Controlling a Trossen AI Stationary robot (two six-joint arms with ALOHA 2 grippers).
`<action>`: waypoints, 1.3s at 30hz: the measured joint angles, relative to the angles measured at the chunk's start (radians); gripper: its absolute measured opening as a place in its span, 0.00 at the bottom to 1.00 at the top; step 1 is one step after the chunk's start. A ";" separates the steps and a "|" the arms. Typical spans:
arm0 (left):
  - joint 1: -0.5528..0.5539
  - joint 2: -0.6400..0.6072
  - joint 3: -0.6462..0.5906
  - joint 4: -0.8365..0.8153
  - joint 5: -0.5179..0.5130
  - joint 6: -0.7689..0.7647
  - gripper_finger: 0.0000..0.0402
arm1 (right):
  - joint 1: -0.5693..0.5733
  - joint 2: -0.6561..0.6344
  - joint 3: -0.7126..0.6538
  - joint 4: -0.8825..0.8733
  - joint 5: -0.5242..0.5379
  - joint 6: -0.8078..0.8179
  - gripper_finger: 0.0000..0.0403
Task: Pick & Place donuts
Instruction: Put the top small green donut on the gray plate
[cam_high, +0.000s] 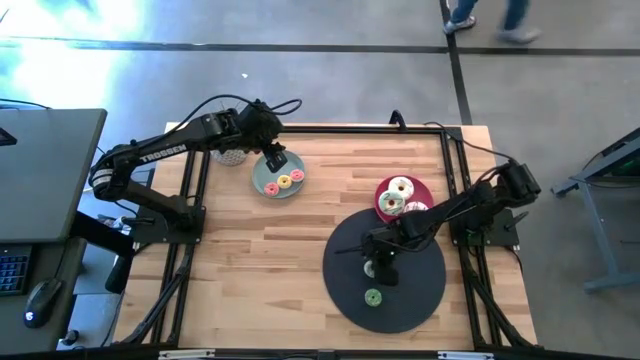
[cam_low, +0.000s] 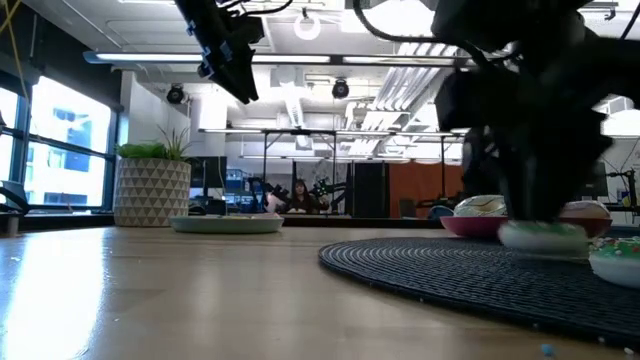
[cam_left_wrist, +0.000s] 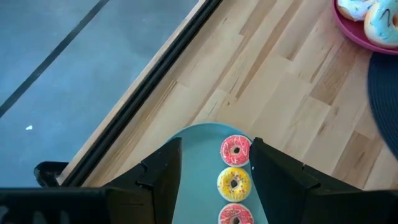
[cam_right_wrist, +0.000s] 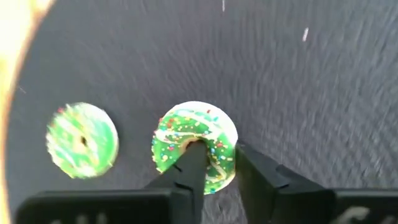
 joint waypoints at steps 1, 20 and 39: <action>0.000 -0.004 0.000 0.000 -0.008 0.000 0.45 | -0.007 -0.007 0.000 0.016 -0.004 0.000 0.16; 0.000 -0.198 0.000 0.000 -0.253 0.068 0.45 | -0.432 0.119 0.084 0.959 0.251 -0.341 0.02; 0.000 -0.198 0.000 -0.036 -0.250 0.070 0.45 | -0.544 0.673 0.861 0.428 0.307 -0.333 0.02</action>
